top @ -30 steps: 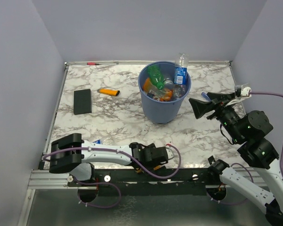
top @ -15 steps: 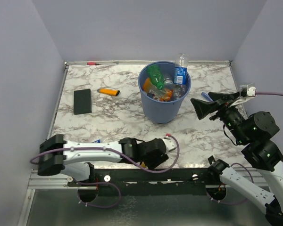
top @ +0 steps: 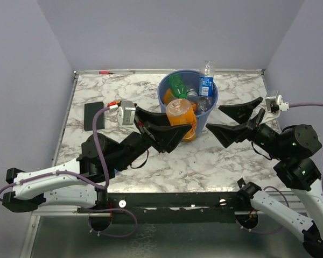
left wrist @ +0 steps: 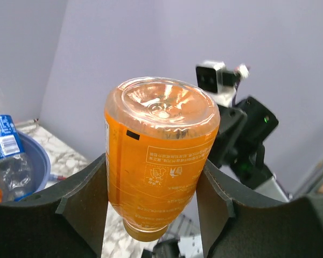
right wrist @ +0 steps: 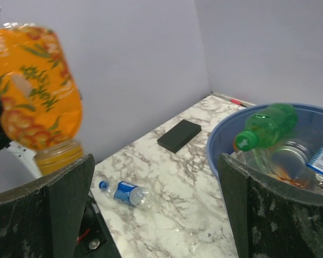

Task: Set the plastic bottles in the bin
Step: Pick up the plastic bottle from the corner of the board, then place the plastic bottle in the trash bin, then pick up the plastic bottle from the corner of the board.

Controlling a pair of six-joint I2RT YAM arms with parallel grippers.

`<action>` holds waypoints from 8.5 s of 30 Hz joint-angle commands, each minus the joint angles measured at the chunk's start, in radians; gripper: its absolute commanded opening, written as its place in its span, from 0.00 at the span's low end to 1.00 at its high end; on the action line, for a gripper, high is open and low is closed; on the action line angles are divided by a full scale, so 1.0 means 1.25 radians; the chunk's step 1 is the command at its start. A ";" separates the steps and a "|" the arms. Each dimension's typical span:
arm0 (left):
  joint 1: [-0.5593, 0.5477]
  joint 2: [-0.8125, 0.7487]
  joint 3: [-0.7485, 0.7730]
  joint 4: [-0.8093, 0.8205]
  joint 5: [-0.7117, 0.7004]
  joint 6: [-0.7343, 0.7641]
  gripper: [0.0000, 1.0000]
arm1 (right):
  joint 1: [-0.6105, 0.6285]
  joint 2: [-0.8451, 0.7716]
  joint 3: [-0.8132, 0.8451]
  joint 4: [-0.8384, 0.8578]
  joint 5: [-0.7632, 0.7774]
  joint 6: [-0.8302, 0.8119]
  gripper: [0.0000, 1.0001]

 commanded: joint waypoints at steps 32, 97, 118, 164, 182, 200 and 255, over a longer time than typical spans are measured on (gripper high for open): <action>0.156 0.082 -0.057 0.269 0.004 -0.234 0.33 | 0.000 0.260 0.105 0.224 -0.327 0.136 0.36; 0.157 -0.398 -0.238 -0.662 -0.751 -0.302 0.99 | -0.070 0.466 0.191 -0.246 0.229 -0.107 0.67; 0.180 -0.033 -0.155 -0.961 -0.519 -0.455 0.99 | -0.069 0.194 0.092 -0.140 0.194 -0.035 0.74; 0.511 0.103 -0.400 -1.010 -0.136 -1.456 0.99 | -0.061 0.076 -0.030 -0.119 0.084 0.010 0.74; 0.544 0.036 -0.542 -0.771 -0.251 -1.358 0.67 | -0.060 0.098 -0.007 -0.139 0.086 0.011 0.74; 0.552 -0.197 -0.482 -0.824 -0.236 -1.179 0.00 | -0.059 0.114 0.060 -0.175 0.116 -0.012 0.74; 0.537 0.025 -0.025 -0.153 0.746 0.075 0.00 | -0.015 0.723 0.703 -0.033 -0.276 0.175 0.48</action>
